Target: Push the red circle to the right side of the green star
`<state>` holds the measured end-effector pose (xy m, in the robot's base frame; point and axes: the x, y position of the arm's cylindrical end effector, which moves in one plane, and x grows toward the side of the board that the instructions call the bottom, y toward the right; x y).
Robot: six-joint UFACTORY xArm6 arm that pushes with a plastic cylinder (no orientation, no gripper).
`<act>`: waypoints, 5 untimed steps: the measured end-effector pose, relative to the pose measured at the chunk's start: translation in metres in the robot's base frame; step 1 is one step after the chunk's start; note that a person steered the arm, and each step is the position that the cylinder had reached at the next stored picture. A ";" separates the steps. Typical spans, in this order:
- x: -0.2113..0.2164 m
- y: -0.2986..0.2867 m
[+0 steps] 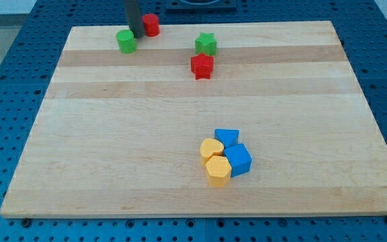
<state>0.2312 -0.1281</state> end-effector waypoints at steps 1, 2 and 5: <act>0.005 -0.024; -0.012 -0.075; -0.034 0.028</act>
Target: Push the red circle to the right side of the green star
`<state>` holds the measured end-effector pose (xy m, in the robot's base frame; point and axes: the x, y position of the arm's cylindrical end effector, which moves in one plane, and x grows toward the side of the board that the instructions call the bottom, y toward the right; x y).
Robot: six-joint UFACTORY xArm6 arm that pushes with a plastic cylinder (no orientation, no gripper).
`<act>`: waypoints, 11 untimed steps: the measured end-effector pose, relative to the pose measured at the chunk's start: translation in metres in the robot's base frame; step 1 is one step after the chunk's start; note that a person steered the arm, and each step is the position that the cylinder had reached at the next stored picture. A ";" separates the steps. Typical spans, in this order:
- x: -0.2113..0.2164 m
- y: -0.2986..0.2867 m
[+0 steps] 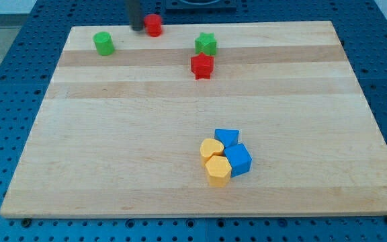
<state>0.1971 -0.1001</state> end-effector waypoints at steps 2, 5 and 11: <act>0.033 0.024; -0.005 0.060; 0.033 0.188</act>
